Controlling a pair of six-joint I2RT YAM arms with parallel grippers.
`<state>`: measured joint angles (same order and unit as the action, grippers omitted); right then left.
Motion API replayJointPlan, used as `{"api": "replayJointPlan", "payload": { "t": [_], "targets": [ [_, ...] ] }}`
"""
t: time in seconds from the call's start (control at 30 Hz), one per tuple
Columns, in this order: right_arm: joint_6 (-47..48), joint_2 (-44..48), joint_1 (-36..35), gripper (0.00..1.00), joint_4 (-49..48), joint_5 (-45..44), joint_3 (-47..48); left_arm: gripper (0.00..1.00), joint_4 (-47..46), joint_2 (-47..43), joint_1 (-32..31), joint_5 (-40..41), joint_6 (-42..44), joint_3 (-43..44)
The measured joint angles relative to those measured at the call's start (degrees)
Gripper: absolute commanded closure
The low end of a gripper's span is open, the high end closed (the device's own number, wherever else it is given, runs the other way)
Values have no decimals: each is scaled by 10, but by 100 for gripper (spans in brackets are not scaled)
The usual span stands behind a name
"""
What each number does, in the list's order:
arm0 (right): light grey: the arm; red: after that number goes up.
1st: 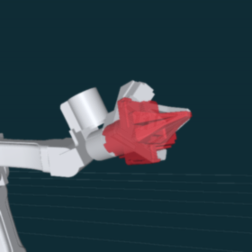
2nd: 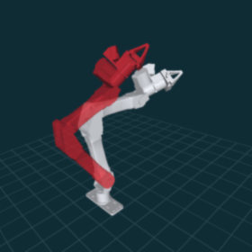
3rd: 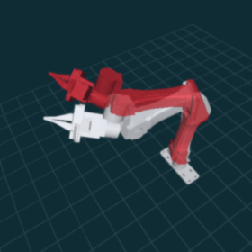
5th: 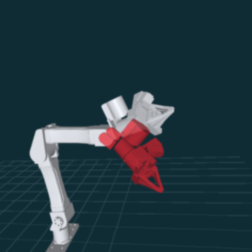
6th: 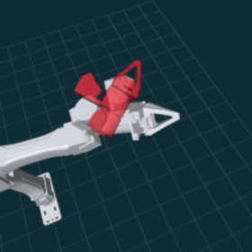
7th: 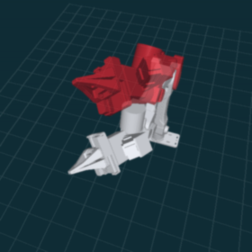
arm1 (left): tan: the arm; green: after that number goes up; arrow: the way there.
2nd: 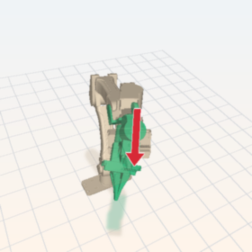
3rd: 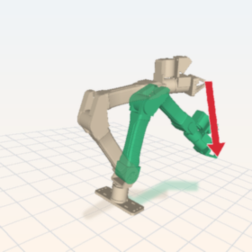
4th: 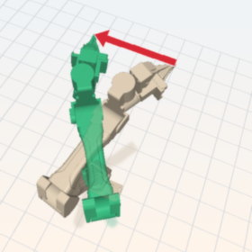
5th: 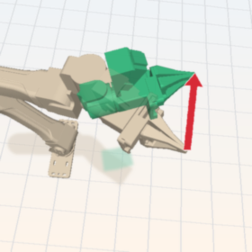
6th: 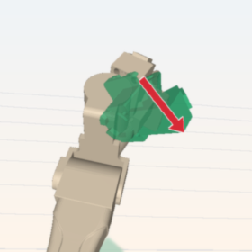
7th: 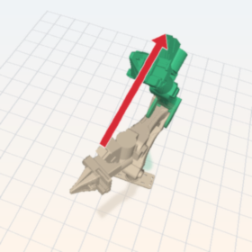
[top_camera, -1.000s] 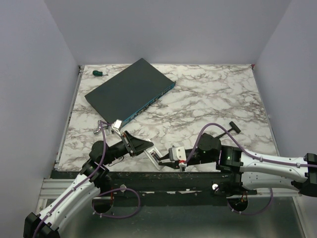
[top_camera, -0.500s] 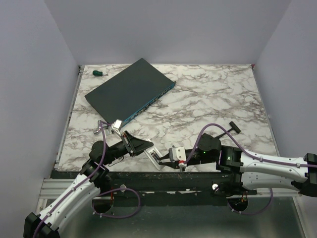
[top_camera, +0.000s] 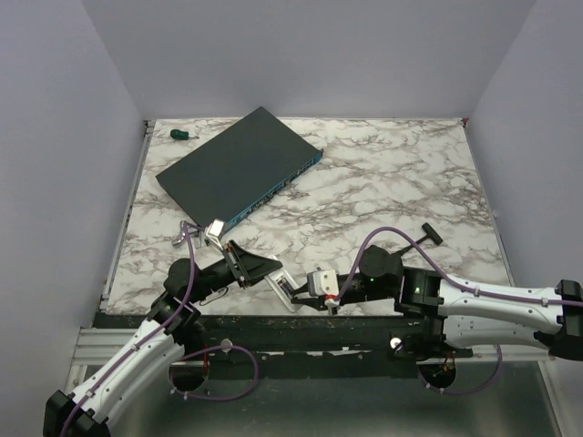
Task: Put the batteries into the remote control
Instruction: Load the battery into the remote control.
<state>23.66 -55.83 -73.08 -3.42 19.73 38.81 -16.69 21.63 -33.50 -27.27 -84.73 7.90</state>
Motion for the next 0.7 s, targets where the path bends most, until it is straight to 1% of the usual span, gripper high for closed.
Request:
{"api": "replayJointPlan", "payload": {
  "t": [0.7],
  "targets": [
    [4,-18,0,77,-9,-11,0,100,0,0,0,0,1,-2]
  ]
}}
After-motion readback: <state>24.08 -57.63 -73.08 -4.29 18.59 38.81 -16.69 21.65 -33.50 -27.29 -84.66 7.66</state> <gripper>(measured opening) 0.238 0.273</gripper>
